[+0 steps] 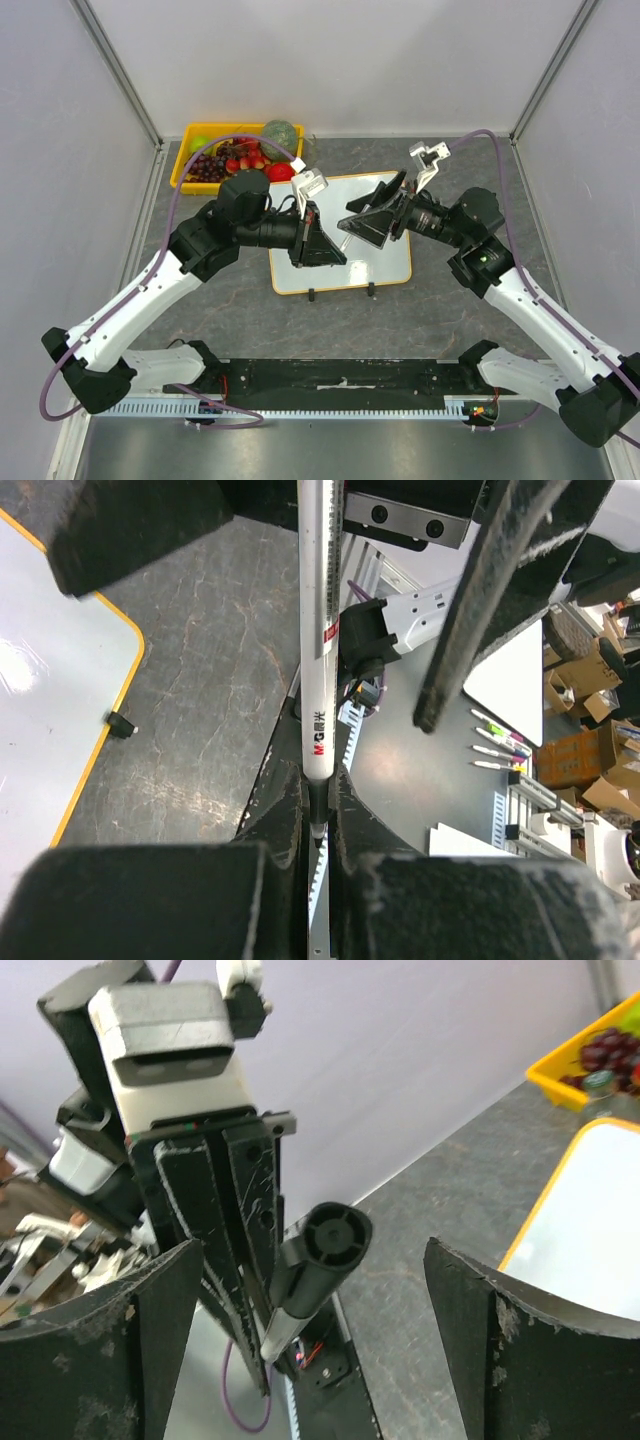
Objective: Write a sentence on the whiteboard
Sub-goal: Pass from the left arm to the right
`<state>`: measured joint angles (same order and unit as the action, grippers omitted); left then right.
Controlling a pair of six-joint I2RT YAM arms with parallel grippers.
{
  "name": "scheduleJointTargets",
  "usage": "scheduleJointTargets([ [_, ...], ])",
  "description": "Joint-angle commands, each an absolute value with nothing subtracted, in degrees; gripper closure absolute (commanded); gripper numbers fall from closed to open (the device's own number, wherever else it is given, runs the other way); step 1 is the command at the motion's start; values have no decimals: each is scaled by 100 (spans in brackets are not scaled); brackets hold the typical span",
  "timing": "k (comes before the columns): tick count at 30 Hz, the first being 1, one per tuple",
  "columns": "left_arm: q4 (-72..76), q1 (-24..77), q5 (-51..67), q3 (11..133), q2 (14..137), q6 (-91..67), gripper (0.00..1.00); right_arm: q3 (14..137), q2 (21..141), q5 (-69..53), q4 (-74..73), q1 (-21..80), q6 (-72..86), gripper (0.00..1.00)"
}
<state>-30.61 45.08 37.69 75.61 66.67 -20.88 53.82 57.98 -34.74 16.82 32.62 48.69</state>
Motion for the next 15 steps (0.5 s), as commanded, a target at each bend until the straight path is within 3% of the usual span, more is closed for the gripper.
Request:
scheduleJointTargets([
  [1,-3173,4526,4008,7761,6504,-1837,98,5564,5818,-4543,2249,3252,5036,4],
  [5,-3208,4518,4060,7770,6504,-1819,98,5546,5801,-4816,2311,3252,5045,25],
  [6,-3217,4526,4061,7770,6504,-1811,98,5546,5809,-4869,2320,3261,5071,36],
  [10,-3217,4526,4087,7770,6513,-1784,98,5476,5775,-4931,2233,3252,5080,60],
  [15,-3217,4526,4140,7805,6486,-1775,98,5379,5713,-4922,1900,3252,4896,61],
])
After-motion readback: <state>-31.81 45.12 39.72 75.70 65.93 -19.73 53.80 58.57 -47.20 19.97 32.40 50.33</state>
